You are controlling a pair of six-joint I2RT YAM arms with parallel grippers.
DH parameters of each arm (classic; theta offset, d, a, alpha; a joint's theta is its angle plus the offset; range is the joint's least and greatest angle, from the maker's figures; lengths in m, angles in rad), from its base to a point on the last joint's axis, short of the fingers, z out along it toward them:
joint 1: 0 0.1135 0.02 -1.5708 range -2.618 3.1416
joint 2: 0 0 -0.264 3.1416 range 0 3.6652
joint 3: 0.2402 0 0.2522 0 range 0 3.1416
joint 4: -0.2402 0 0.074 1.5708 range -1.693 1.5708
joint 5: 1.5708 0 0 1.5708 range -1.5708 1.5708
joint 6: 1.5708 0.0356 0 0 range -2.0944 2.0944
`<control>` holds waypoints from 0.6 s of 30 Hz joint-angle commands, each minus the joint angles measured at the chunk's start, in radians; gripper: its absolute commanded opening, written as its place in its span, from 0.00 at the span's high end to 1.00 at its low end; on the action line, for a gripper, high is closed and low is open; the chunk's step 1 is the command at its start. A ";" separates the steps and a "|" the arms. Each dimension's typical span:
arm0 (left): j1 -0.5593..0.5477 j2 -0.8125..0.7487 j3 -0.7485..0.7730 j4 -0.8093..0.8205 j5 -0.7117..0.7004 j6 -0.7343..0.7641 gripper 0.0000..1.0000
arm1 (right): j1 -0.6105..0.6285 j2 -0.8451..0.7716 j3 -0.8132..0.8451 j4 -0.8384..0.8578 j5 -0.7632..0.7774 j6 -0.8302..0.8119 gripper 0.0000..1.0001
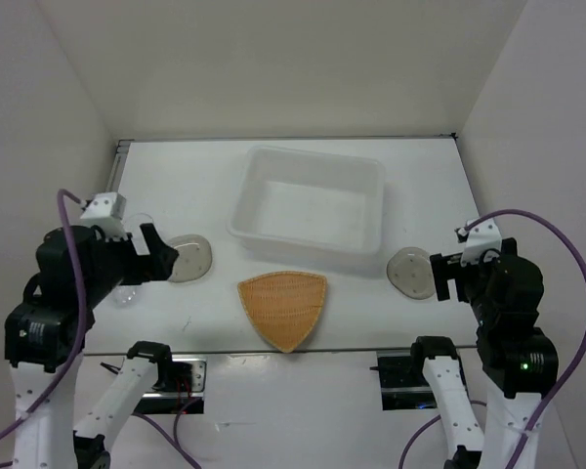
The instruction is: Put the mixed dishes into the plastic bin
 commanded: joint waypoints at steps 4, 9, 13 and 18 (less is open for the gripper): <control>-0.006 -0.076 -0.344 0.083 0.577 -0.219 0.00 | -0.011 -0.077 -0.033 0.062 0.027 0.002 0.02; -0.015 -0.255 -0.648 0.292 0.725 -0.515 0.00 | -0.011 -0.086 -0.080 0.118 0.038 0.101 0.02; -0.024 -0.373 -0.825 0.456 0.832 -0.623 0.00 | -0.011 -0.125 -0.090 0.132 0.019 0.102 0.02; -0.024 -0.543 -1.016 0.467 0.789 -0.772 0.00 | -0.011 -0.146 -0.117 0.122 0.010 0.088 0.02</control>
